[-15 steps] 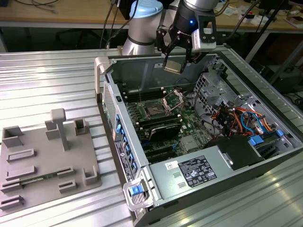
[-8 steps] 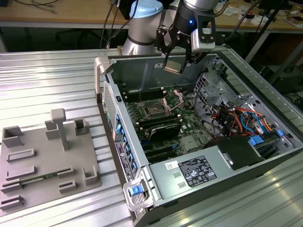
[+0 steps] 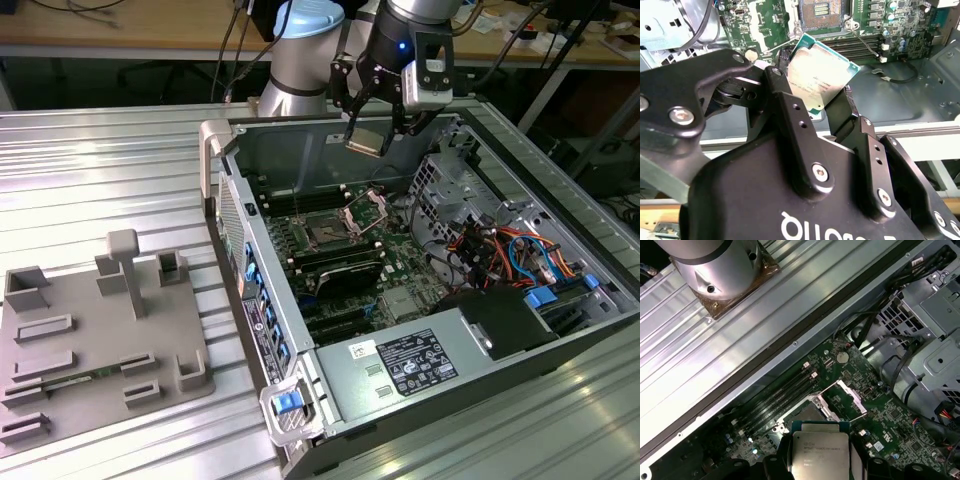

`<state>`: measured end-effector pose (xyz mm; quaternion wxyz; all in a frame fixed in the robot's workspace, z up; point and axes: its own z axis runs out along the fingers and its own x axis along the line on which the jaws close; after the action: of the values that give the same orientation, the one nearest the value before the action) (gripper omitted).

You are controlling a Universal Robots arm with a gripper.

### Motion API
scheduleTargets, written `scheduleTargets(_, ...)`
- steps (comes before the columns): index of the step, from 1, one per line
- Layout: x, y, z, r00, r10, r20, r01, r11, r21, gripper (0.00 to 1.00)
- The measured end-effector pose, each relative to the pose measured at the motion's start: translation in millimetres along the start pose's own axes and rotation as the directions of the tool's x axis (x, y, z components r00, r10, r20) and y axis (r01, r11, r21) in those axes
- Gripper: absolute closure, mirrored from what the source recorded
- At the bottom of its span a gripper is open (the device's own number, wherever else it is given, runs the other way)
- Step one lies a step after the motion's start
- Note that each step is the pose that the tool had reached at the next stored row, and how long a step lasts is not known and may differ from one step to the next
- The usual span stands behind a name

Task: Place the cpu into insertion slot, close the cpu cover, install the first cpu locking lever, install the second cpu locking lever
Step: 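Place the cpu into insertion slot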

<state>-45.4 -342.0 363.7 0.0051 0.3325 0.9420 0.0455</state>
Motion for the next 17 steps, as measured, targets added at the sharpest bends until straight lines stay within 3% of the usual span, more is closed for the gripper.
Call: scheduleTargets(17,0.0,-0.1,0.7,0.9970,0.077,0.0068,-0.077,0.9971,-0.0018,0.45)
